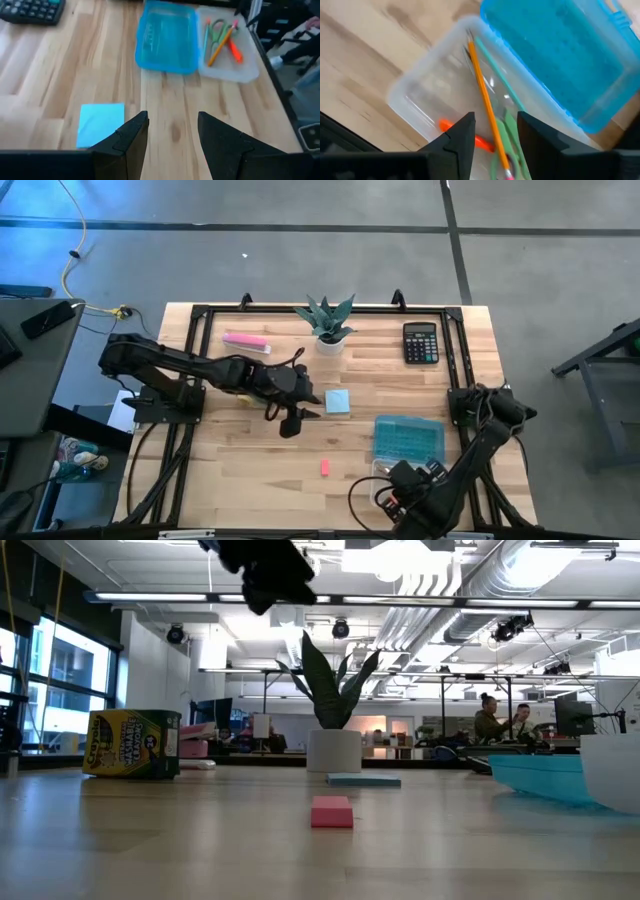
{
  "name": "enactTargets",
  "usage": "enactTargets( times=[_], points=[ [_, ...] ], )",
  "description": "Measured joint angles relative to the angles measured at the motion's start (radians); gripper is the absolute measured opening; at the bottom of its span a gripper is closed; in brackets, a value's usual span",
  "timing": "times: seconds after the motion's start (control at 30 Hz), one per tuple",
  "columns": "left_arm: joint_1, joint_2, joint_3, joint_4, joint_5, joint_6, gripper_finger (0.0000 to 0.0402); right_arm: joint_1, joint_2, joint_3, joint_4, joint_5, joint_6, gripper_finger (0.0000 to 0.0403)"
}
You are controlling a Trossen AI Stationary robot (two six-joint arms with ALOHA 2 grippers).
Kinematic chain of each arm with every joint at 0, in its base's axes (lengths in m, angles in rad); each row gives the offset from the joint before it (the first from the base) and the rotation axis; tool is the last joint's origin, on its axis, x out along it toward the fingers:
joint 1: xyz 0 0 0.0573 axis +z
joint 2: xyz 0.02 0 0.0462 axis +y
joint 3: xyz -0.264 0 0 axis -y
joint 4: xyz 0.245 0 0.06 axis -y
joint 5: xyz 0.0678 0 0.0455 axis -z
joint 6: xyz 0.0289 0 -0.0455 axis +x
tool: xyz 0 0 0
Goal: Pack school essentials
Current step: Put the pink eraser into the blue supply box
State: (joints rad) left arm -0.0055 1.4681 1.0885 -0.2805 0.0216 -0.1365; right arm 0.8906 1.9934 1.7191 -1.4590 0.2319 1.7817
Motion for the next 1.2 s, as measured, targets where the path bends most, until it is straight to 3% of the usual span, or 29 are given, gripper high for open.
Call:
enactTargets(
  times=[0.3,0.73,1.03,1.2],
  points=[
    [0.001,-0.076,0.002,-0.072,0.000,-0.009,0.0160,-0.009,-0.052,0.000,0.017,0.181,0.114,0.0138],
    [0.014,-0.256,0.003,-0.253,-0.003,-0.098,0.0160,-0.117,-0.117,0.000,0.113,0.273,0.114,0.0138],
    [0.014,-0.379,0.002,-0.483,-0.012,-0.136,0.0160,-0.281,-0.119,0.000,0.377,0.194,-0.264,0.0138],
    [0.014,-0.449,0.002,-0.603,-0.077,-0.174,0.0160,-0.373,-0.119,0.000,0.505,0.173,-0.469,0.0138]
  ],
)
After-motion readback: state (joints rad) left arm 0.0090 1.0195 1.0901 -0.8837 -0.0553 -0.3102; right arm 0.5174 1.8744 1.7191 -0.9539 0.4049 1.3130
